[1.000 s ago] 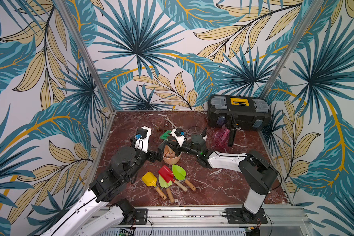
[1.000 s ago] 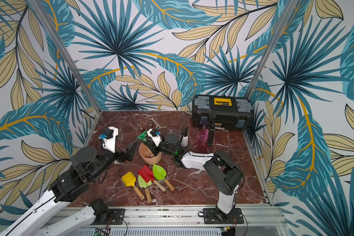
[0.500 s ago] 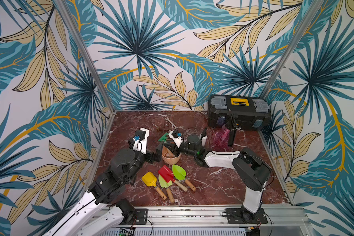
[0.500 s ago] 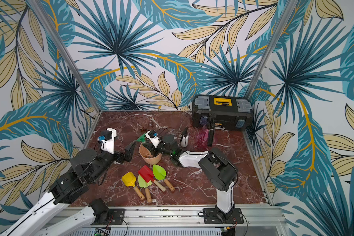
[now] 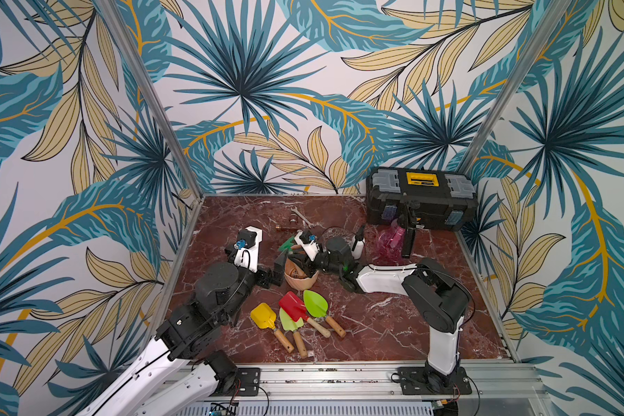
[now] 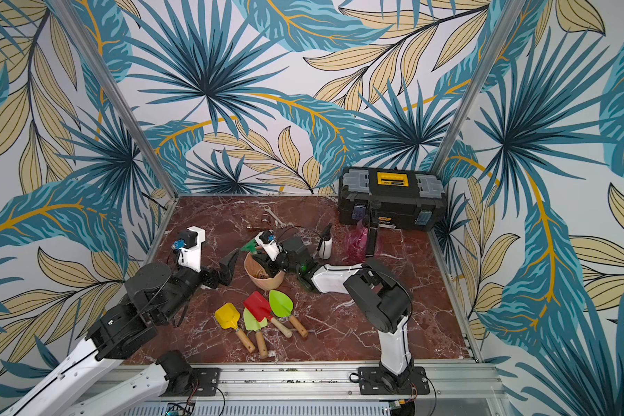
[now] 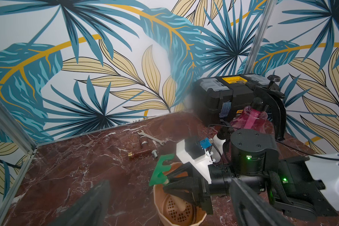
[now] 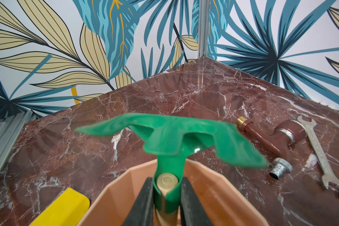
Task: Organize the gardening tools
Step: Place the gardening tool in the container.
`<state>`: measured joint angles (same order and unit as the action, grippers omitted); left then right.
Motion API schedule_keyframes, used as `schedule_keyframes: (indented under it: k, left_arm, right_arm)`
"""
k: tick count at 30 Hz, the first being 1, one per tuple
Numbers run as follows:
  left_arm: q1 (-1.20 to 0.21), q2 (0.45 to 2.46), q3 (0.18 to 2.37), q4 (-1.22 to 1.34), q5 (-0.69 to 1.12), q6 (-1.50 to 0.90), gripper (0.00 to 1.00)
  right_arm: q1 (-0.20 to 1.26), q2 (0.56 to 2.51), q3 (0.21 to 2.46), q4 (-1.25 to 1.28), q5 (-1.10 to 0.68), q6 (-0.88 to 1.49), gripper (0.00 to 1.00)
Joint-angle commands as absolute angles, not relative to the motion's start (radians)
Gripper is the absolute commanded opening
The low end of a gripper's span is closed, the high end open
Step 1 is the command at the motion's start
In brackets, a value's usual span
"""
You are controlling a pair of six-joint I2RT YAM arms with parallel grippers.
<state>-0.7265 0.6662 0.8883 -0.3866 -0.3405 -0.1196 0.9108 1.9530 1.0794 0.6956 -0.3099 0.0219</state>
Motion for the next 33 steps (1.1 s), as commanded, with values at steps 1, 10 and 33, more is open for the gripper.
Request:
schedule_keyframes:
  k: [1, 10, 33]
  left_arm:
    - [-0.723, 0.653, 0.874, -0.379, -0.353, -0.114, 1.0]
    - [-0.723, 0.643, 0.862, -0.372, -0.367, -0.109, 1.0]
    - [-0.721, 0.637, 0.828, -0.355, -0.401, -0.1, 1.0]
  right_arm:
    - [0.911, 1.97, 1.104, 0.663, -0.301, 0.018, 0.27]
    - [0.914, 1.971, 1.113, 0.628, -0.278, 0.007, 0.32]
    - [0.916, 1.75, 1.074, 0.452, -0.246, 0.081, 0.42]
